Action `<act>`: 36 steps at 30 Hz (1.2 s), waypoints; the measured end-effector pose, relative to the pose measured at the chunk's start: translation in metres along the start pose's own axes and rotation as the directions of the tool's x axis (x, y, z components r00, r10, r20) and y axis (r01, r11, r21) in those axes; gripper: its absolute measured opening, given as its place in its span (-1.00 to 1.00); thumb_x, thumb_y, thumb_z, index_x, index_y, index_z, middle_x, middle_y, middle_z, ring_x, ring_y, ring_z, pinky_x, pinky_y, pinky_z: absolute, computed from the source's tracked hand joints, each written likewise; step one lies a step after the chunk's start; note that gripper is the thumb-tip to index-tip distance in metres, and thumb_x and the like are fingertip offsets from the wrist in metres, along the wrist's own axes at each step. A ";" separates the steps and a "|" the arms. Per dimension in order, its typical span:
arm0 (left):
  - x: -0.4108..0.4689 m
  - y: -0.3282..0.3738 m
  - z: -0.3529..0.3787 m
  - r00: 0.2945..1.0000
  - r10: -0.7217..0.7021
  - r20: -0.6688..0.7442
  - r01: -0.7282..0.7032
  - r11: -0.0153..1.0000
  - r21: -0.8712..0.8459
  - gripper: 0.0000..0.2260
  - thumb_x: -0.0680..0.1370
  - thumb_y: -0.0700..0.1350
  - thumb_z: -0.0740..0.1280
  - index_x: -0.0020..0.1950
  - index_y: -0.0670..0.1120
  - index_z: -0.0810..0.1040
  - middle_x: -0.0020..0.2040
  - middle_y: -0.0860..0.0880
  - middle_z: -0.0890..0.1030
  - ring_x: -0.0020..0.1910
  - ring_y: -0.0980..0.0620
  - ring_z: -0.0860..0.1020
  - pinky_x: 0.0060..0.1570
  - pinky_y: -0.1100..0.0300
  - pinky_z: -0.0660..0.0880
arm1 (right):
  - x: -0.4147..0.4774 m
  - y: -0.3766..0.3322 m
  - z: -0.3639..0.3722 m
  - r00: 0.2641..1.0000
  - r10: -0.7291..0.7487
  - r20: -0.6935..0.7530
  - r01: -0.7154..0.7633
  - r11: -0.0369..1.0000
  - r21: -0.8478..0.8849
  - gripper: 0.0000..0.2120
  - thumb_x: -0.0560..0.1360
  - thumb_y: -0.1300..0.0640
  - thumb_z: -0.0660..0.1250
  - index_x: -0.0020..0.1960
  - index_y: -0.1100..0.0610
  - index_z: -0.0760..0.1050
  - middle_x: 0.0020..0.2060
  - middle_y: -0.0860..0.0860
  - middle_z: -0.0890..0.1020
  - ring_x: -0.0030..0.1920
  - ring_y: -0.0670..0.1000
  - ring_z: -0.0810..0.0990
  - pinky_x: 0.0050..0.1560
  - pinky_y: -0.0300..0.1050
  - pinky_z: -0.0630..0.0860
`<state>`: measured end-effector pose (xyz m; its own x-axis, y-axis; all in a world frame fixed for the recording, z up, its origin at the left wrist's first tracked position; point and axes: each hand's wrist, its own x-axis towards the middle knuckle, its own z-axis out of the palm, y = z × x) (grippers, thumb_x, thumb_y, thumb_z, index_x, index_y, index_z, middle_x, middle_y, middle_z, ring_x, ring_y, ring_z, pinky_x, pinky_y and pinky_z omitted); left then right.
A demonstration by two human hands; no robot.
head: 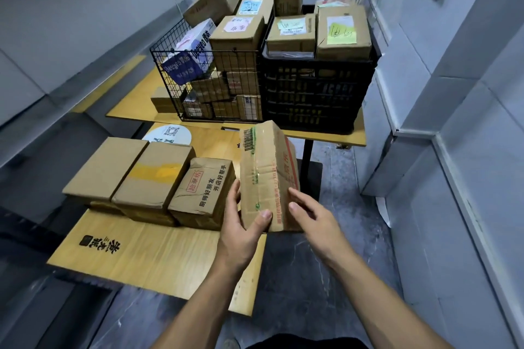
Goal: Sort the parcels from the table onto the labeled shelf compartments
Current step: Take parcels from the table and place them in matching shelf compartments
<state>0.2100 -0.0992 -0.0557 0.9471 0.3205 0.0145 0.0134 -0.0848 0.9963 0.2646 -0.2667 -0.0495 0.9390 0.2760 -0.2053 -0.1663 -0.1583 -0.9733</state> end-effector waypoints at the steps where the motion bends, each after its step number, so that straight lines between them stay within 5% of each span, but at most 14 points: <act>1: -0.002 0.000 -0.001 1.000 0.015 0.000 -0.015 1.000 0.020 -0.26 0.37 0.30 0.47 0.47 0.31 0.21 0.35 0.23 0.45 0.34 0.15 0.46 0.27 -0.02 0.47 | -0.002 -0.004 0.004 0.999 0.001 0.042 -0.004 0.996 0.086 -0.69 0.56 -0.07 0.36 0.29 -0.26 0.49 0.30 -0.05 0.57 0.28 -0.06 0.57 0.35 0.09 0.50; 6: -0.005 0.010 -0.002 0.993 0.090 0.072 -0.098 0.987 0.130 -0.44 0.44 0.19 0.41 0.41 0.34 0.31 0.32 0.13 0.48 0.30 0.13 0.48 0.21 0.06 0.52 | -0.007 -0.006 0.011 0.998 -0.005 0.065 -0.010 0.975 0.223 -0.21 0.23 -0.47 0.45 0.40 -0.33 0.34 0.25 -0.09 0.62 0.27 -0.02 0.59 0.25 0.19 0.55; 11: -0.004 0.021 0.000 0.990 0.057 0.131 -0.074 0.988 0.132 -0.48 0.45 0.25 0.31 0.41 0.34 0.32 0.32 0.23 0.41 0.28 0.29 0.44 0.17 0.20 0.52 | -0.005 -0.003 0.011 0.995 -0.088 -0.055 0.097 0.978 0.185 -0.45 0.49 -0.08 0.46 0.38 -0.33 0.30 0.21 -0.07 0.63 0.27 0.04 0.58 0.19 0.25 0.57; 17: 0.009 0.022 -0.009 0.993 0.037 0.112 -0.050 0.992 0.115 -0.62 0.47 0.10 0.33 0.30 0.19 0.51 0.25 0.14 0.52 0.26 0.14 0.50 0.22 -0.02 0.52 | 0.003 -0.006 0.002 0.992 -0.099 -0.084 0.119 0.952 0.282 -0.56 0.62 0.19 0.32 0.30 -0.30 0.39 0.09 0.01 0.70 0.13 0.04 0.68 0.10 0.21 0.64; 25: 0.015 0.016 -0.022 0.993 -0.094 -0.068 0.103 0.983 0.149 -0.27 0.35 0.30 0.40 0.48 0.17 0.31 0.40 0.03 0.40 0.36 0.03 0.42 0.28 -0.14 0.46 | 0.001 -0.008 -0.006 0.999 -0.043 0.024 0.027 0.888 0.458 -0.53 0.60 0.17 0.28 0.44 -0.15 0.32 0.13 0.09 0.69 0.22 0.20 0.63 0.15 0.42 0.54; 31: 0.006 0.016 -0.024 0.993 -0.100 -0.062 0.102 0.994 0.031 -0.38 0.32 0.29 0.45 0.34 0.37 0.35 0.33 0.08 0.50 0.31 0.05 0.48 0.20 -0.13 0.53 | -0.002 -0.005 -0.008 0.995 -0.086 0.048 0.054 0.886 0.461 -0.48 0.51 0.05 0.31 0.44 -0.21 0.33 0.16 0.04 0.68 0.24 0.17 0.61 0.12 0.32 0.57; 36: -0.001 0.020 -0.025 0.994 -0.037 -0.100 0.045 0.996 0.080 -0.44 0.32 0.26 0.44 0.28 0.45 0.34 0.32 0.15 0.47 0.32 0.11 0.44 0.25 -0.10 0.50 | -0.001 -0.001 -0.006 0.986 -0.164 -0.042 0.168 0.917 0.361 -0.51 0.66 0.27 0.18 0.32 -0.30 0.47 0.15 -0.09 0.66 0.24 0.05 0.61 0.19 0.17 0.59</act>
<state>0.2018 -0.0780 -0.0335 0.9092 0.4161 -0.0136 0.0812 -0.1453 0.9860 0.2654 -0.2726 -0.0477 0.9655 0.2576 -0.0388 -0.1037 0.2436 -0.9643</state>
